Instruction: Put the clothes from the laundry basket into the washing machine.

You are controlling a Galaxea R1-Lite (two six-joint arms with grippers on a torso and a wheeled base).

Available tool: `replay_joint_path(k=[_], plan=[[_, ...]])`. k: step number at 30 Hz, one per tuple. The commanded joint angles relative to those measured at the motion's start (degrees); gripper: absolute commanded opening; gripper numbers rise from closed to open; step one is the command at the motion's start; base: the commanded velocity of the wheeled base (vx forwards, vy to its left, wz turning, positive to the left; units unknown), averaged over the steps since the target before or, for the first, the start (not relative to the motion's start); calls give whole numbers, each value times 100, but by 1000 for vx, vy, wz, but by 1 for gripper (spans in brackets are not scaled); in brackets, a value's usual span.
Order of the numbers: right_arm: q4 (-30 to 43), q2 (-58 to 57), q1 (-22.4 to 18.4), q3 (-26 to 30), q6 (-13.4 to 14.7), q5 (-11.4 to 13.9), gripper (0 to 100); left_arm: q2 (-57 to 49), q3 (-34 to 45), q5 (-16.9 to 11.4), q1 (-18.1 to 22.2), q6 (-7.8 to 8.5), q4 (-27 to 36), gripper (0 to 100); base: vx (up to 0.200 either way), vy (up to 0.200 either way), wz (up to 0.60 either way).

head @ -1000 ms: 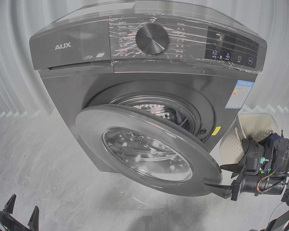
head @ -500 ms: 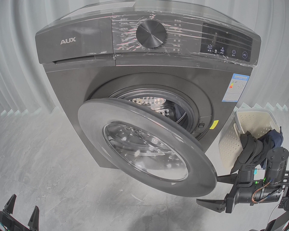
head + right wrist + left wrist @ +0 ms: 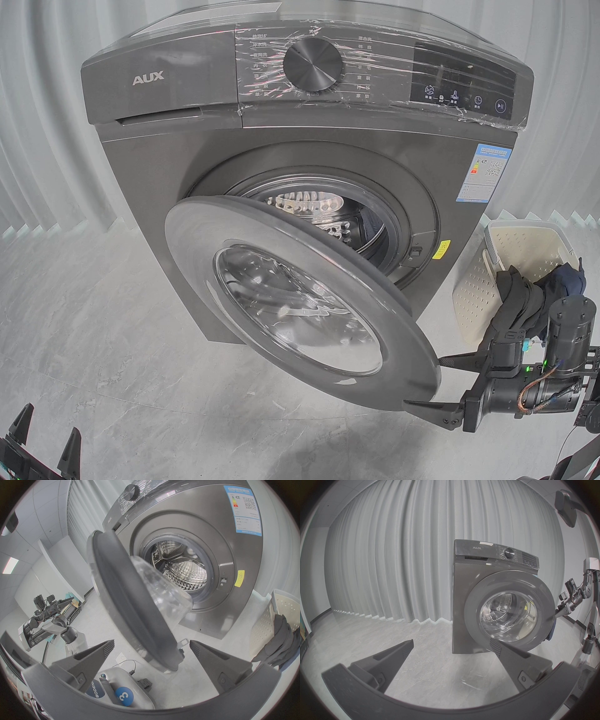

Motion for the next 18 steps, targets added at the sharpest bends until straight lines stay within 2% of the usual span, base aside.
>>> replay_joint_path(k=[1, 11, 18], plan=[[-16, 231, 61, -39, -15, -3, 100, -86, 92, -8, 1, -2, -1, 100, 0, 0, 0], [-526, 451, 465, 5, 20, 6, 100, -86, 92, -8, 1, -2, -1, 100, 0, 0, 0], [-535, 205, 527, 163, 64, 23, 100, -86, 92, -8, 1, -2, -1, 100, 0, 0, 0]])
